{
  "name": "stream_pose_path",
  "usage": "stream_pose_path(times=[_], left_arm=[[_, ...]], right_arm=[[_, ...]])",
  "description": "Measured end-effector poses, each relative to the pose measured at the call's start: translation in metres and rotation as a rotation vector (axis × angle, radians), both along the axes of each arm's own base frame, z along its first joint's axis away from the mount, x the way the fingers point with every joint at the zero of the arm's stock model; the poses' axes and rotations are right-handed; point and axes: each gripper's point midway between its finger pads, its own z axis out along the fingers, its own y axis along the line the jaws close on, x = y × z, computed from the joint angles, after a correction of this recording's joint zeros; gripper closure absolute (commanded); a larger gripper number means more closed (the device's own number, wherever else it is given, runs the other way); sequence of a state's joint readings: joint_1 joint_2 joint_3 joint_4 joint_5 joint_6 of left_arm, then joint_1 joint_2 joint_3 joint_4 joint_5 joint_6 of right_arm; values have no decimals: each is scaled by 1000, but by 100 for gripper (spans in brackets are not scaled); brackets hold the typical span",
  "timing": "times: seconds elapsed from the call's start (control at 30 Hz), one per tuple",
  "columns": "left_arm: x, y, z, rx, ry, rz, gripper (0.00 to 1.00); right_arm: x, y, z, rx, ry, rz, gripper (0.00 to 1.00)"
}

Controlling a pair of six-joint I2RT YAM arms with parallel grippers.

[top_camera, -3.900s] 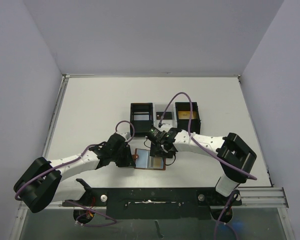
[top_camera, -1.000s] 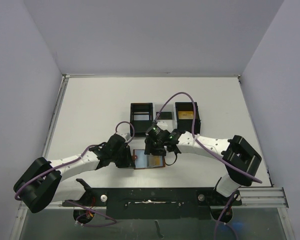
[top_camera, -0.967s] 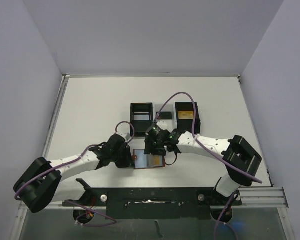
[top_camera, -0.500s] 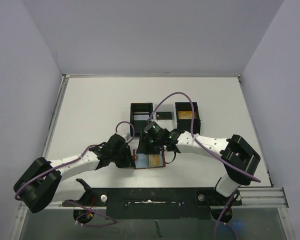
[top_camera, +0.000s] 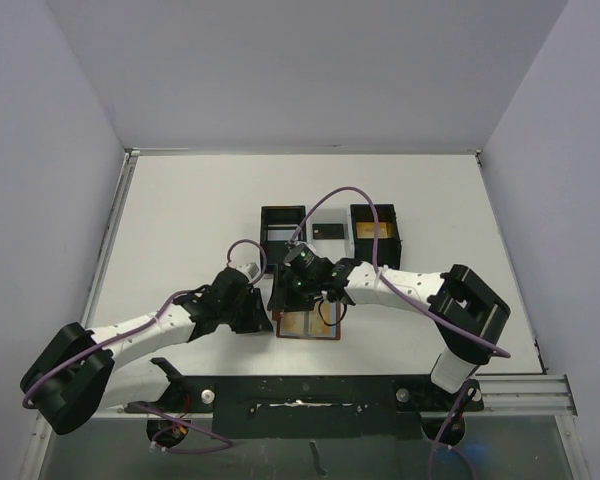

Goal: Take the credit cards out of the card holder

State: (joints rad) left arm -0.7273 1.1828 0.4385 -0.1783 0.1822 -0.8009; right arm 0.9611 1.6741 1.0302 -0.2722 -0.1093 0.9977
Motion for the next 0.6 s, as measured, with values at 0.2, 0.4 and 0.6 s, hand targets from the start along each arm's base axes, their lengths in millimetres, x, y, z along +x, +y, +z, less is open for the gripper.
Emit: stream_pose_path(times=[0.2, 0.4, 0.6], left_arm=[[1, 3, -1, 15, -6, 13, 69], [5, 1, 9, -11, -40, 18, 65], [6, 0, -1, 13, -19, 14, 62]], right_arm=[[5, -4, 2, 2, -6, -15, 52], [8, -22, 12, -2, -42, -64, 57], [7, -50, -11, -44, 5, -138, 58]])
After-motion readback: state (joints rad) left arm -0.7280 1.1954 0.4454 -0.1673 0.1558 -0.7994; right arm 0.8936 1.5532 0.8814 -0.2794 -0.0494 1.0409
